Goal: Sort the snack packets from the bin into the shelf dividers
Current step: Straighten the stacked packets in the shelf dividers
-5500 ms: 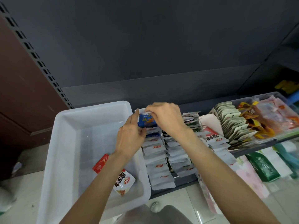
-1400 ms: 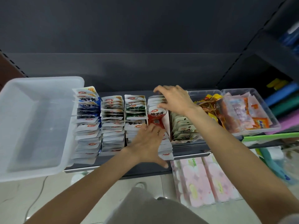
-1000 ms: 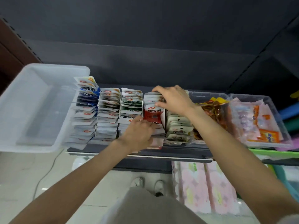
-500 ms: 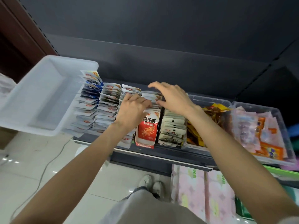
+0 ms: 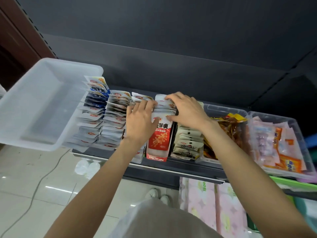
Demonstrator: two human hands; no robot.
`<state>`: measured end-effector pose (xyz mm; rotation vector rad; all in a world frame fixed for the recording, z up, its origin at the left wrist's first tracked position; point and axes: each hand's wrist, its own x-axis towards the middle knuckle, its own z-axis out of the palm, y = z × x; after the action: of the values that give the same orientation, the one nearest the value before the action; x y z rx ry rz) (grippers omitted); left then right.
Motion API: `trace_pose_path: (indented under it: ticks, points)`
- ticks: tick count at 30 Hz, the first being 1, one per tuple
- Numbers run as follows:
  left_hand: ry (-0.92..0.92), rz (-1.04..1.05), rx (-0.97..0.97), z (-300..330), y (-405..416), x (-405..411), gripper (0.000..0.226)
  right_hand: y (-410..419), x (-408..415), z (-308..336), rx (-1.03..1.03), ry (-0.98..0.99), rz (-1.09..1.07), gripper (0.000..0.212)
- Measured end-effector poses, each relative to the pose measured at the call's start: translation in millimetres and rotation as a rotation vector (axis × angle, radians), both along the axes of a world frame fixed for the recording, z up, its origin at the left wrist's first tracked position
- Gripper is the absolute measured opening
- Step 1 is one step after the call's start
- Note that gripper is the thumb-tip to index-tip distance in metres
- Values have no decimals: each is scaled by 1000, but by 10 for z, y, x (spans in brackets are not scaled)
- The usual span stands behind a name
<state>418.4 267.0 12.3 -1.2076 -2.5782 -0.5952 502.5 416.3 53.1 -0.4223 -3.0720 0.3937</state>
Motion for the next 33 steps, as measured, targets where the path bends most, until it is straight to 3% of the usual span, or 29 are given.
trace_pose_path:
  ticks: [5, 11, 19, 25, 33]
  points:
    - [-3, -69, -34, -63, -90, 41, 52, 65, 11, 40, -147, 20, 3, 37]
    - [71, -101, -8, -172, -185, 95, 58, 2, -205, 78, 60, 1, 102, 30]
    - [89, -89, 98, -263, -220, 190, 44, -29, -385, 118, 283, -268, 300, 26]
    - [113, -95, 77, -324, -290, 212, 40, -19, -388, 34, 187, -406, 281, 41]
    - [139, -73, 6, -326, -276, 222, 50, 97, -433, 11, 67, -357, 232, 12]
